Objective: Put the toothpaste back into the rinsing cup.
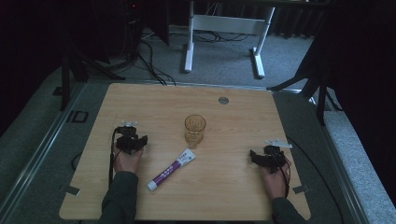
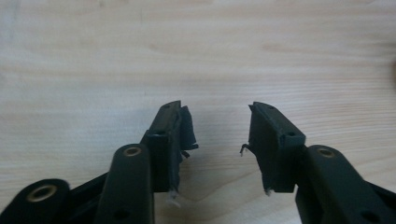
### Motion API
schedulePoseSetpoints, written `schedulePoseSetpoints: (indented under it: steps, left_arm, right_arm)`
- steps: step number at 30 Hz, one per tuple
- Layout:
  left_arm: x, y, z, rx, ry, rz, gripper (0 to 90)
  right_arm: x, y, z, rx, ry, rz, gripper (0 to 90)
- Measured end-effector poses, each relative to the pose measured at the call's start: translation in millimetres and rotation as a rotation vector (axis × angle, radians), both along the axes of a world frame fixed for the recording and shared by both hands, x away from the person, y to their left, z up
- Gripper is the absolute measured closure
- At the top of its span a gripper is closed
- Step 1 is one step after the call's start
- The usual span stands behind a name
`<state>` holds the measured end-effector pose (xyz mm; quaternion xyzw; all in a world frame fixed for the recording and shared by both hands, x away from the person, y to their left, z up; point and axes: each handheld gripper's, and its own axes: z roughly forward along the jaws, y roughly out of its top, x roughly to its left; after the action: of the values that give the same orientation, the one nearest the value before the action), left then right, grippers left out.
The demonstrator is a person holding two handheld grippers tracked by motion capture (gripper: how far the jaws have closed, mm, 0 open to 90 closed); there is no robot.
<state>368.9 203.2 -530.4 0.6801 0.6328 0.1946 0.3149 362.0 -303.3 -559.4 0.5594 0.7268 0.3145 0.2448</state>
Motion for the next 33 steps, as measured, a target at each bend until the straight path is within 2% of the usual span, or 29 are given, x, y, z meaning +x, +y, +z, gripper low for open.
schedulePoseSetpoints:
  steps: [1,5,8,14,16,24,25,26,33]
  left_arm:
    - [-4.7,1.3,4.8,0.0,-0.023,-0.022,53.6]
    - [-12.7,2.9,12.0,0.009,-0.08,-0.044,52.0]
    - [-17.7,2.9,14.9,0.064,-0.12,-0.069,52.2]
    - [-22.8,2.2,21.5,0.095,-0.112,-0.071,52.4]
    - [-24.5,1.5,24.0,0.132,-0.103,-0.069,51.3]
    - [-30.1,2.4,31.4,0.111,-0.092,-0.081,52.5]
    - [-33.7,-1.3,36.0,0.138,-0.081,-0.105,52.5]
    - [-34.7,-2.5,37.3,0.142,-0.077,-0.112,52.5]
    - [-40.5,-12.0,47.5,0.118,-0.062,-0.161,51.3]
  right_arm:
    - [-0.1,0.0,0.0,-0.001,0.0,0.0,20.8]
    - [-0.1,-0.1,0.0,-0.002,0.0,0.001,20.8]
    - [-0.1,-0.1,0.0,-0.002,0.0,0.001,20.8]
    - [0.0,-0.1,0.0,-0.001,0.0,0.001,20.8]
    - [0.0,-0.1,0.0,-0.002,0.0,0.001,20.8]
    - [0.0,-0.2,0.0,-0.002,0.0,0.001,20.8]
    - [0.0,-0.1,0.0,-0.001,0.0,0.001,20.8]
    - [0.0,-0.1,0.0,-0.001,0.0,0.001,20.8]
    - [-0.1,-0.1,0.0,-0.001,0.001,0.0,20.8]
